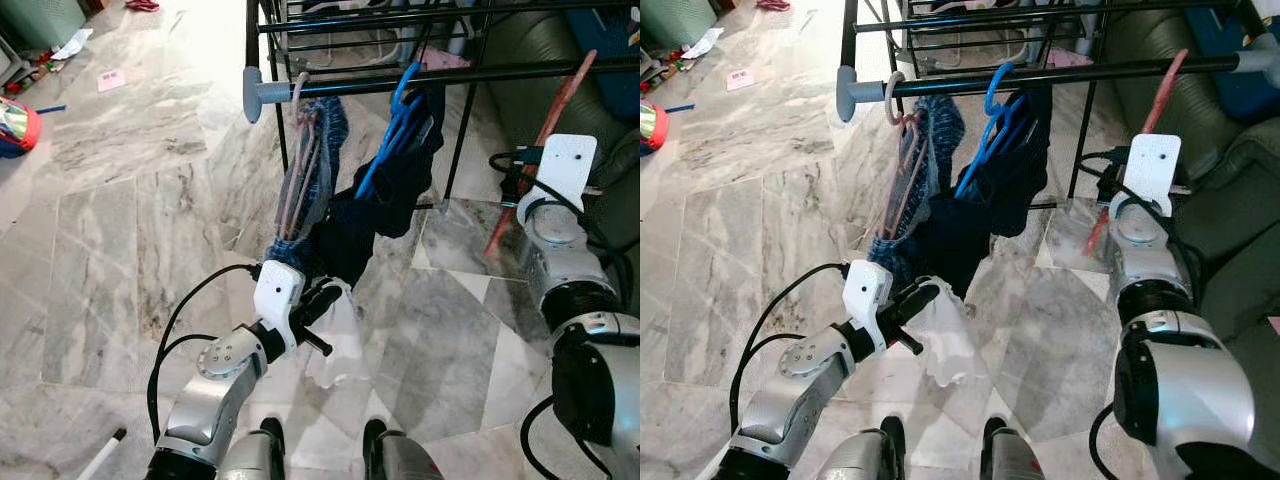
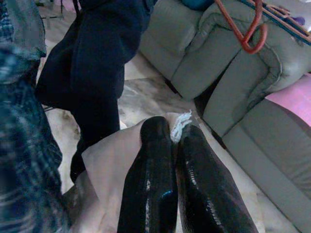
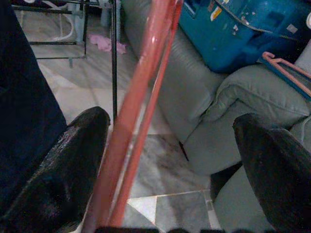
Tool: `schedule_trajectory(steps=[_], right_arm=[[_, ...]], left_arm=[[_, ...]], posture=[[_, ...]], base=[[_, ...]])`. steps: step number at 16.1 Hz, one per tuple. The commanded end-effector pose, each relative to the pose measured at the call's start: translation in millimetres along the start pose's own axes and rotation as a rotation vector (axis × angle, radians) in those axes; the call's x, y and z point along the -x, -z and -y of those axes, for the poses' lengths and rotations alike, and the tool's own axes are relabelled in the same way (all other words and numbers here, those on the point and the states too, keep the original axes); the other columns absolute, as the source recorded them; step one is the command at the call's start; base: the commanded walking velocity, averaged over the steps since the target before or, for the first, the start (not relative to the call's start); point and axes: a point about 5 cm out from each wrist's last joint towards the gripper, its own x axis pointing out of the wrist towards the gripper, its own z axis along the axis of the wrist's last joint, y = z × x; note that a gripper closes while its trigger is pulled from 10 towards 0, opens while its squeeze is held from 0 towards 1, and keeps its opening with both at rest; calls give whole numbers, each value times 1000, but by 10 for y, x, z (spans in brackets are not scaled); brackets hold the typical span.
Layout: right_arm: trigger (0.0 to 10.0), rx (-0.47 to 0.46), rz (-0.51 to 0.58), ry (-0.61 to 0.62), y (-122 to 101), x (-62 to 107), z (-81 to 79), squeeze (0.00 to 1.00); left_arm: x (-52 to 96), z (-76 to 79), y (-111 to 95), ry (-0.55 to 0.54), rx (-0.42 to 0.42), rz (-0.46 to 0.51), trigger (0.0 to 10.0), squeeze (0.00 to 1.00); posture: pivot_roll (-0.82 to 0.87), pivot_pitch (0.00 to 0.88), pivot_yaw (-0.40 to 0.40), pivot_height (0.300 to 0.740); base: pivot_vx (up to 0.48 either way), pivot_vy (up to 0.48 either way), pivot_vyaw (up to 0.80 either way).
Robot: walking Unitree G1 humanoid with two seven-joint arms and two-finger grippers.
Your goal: Hang hanger
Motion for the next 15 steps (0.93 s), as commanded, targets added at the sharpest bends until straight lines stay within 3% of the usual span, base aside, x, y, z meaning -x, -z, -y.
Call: schedule_trajectory(steps=[1, 6, 14, 15], right_arm=[[10000, -10, -38, 19, 30, -16, 61, 0], [10000, 26, -26, 96, 81, -12, 210, 0], [10000, 19, -12, -1, -22, -42, 132, 0], [0, 15, -11, -15, -41, -51, 138, 0]], left_arm=[[22, 11, 32, 11, 0, -13, 10000, 0], [37, -10, 35, 2, -2, -18, 10000, 0], [0, -5, 40, 22, -9, -32, 10000, 0], [2, -8, 49, 18, -14, -37, 10000, 0]], posture=[[63, 294, 59, 740], [64, 296, 63, 740], [52, 297, 75, 740], [57, 296, 72, 740]], base=[[0, 0, 0], [0, 0, 0], [0, 0, 0], [0, 0, 0]])
